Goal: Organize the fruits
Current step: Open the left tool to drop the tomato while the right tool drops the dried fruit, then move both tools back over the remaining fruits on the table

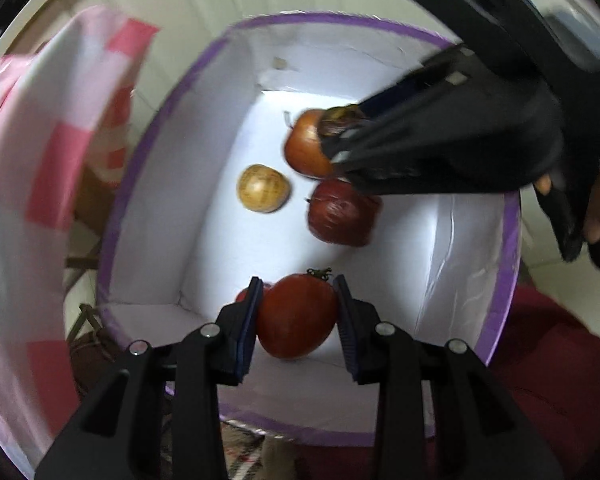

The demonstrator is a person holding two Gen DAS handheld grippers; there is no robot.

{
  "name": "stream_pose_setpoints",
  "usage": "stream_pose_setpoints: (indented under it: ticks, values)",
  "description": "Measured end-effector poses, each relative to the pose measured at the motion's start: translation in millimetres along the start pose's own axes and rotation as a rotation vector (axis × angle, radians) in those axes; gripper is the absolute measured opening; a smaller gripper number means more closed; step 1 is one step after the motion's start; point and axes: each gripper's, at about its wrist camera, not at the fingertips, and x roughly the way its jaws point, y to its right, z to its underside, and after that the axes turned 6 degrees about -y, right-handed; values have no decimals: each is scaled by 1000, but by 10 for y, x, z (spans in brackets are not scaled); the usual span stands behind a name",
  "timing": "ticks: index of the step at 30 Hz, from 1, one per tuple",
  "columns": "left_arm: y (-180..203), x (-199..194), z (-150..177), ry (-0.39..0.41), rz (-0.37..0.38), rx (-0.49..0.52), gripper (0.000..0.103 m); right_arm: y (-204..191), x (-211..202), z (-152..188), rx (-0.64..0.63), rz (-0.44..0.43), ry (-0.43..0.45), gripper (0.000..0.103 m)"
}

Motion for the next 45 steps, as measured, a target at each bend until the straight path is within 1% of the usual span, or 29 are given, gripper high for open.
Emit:
stream_pose_setpoints:
  ticks: [4,8,11,15,16,18,20,23,25,26,29,33,38,41,44,45]
  values:
    - [138,68,39,-15,-8,55,36,-9,124,11,-15,6,-50,42]
    - [122,107,35,-21,4,47,37,-42,239,86,-53,26,-98,42]
    - [143,129,29,-18,0,51,37,-51,261,136,-70,42,-115,42]
    - [158,60,45,2,-11,60,38,-39,277,184,-84,75,-128,42]
    - [159,51,46,4,-10,57,40,-38,278,175,-84,78,-130,42]
    - [156,29,46,12,-9,48,49,-46,287,178,-88,79,-132,42]
    - [152,-4,43,27,-12,38,62,-63,292,173,-92,81,-134,42]
    - [146,-65,43,50,-23,29,72,-70,300,150,-90,84,-133,43]
    - [137,-96,48,63,-30,22,77,-67,271,136,-86,83,-123,46]
    - [125,-107,55,70,-34,16,78,-70,287,112,-86,85,-119,50]
    - [107,-164,82,89,-44,2,79,-68,204,98,-81,93,-101,58]
    - [78,-340,141,149,-65,-15,80,-75,141,74,-81,109,-87,70]
    - [-6,-733,294,276,-141,-35,90,-163,1,10,-109,133,-64,74]
    - [-178,-1010,463,362,-220,-94,91,-267,-133,-60,-133,146,-38,77]
    - [-508,-1327,742,454,-295,-223,94,-434,-308,-155,-169,155,1,79]
    - [-598,-1390,810,473,-313,-259,95,-502,-348,-170,-177,159,13,80]
